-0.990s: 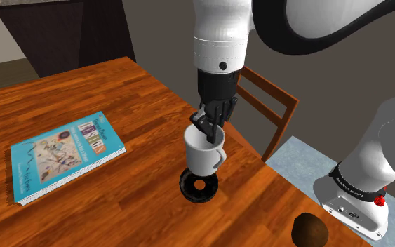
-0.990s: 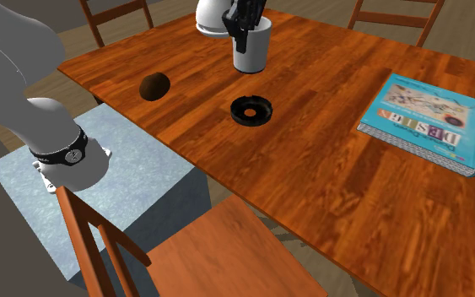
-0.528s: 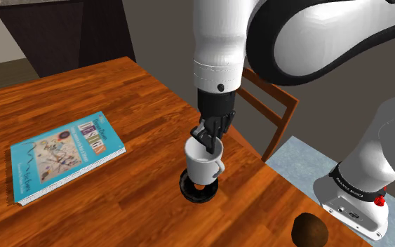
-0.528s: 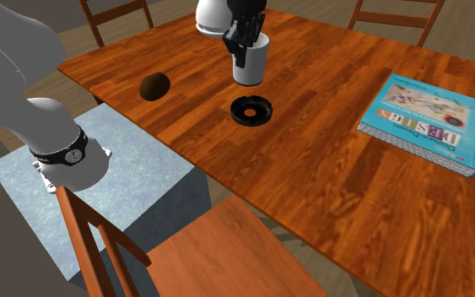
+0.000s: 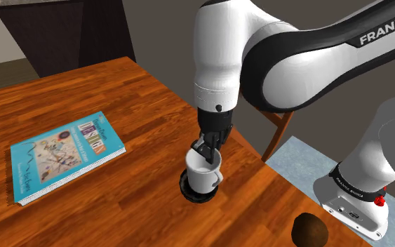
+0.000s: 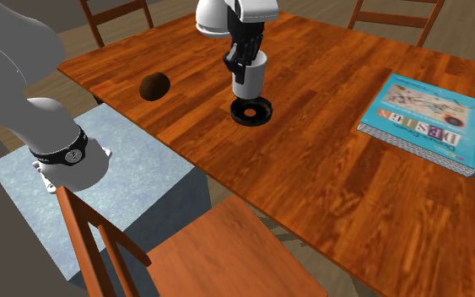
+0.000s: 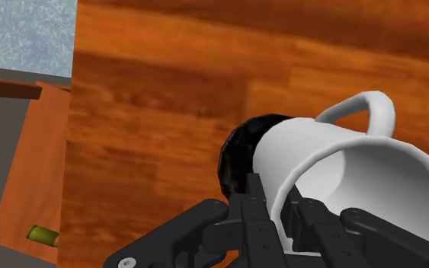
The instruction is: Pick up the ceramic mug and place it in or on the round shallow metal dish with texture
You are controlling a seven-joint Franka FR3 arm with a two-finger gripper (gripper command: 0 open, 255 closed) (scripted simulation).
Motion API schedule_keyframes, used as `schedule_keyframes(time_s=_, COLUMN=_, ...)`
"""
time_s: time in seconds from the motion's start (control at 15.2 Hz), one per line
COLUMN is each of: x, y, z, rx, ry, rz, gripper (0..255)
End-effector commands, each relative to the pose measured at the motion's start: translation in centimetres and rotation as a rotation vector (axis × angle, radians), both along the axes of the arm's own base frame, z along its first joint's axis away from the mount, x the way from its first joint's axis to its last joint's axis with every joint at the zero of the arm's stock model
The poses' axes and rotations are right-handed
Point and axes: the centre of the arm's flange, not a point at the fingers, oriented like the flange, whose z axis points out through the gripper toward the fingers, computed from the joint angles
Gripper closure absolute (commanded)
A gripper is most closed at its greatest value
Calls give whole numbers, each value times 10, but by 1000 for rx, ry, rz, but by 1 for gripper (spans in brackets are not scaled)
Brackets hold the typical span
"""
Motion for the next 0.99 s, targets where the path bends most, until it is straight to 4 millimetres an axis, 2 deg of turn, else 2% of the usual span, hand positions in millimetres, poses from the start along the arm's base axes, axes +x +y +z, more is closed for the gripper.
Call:
schedule_keyframes(time_s=0.0, x=1, y=1, z=-8, rx=1, ry=-1, rz=0, gripper=255)
schedule_keyframes(time_s=0.53, x=1, y=1, z=-8, rx=1, ry=-1, rz=0, gripper=255)
schedule_keyframes(time_s=0.59, x=1, y=1, z=-8, rx=1, ry=-1, rz=0, gripper=0)
schedule_keyframes(time_s=0.92, x=1, y=1, z=-8, rx=1, ry=-1, rz=0, gripper=0)
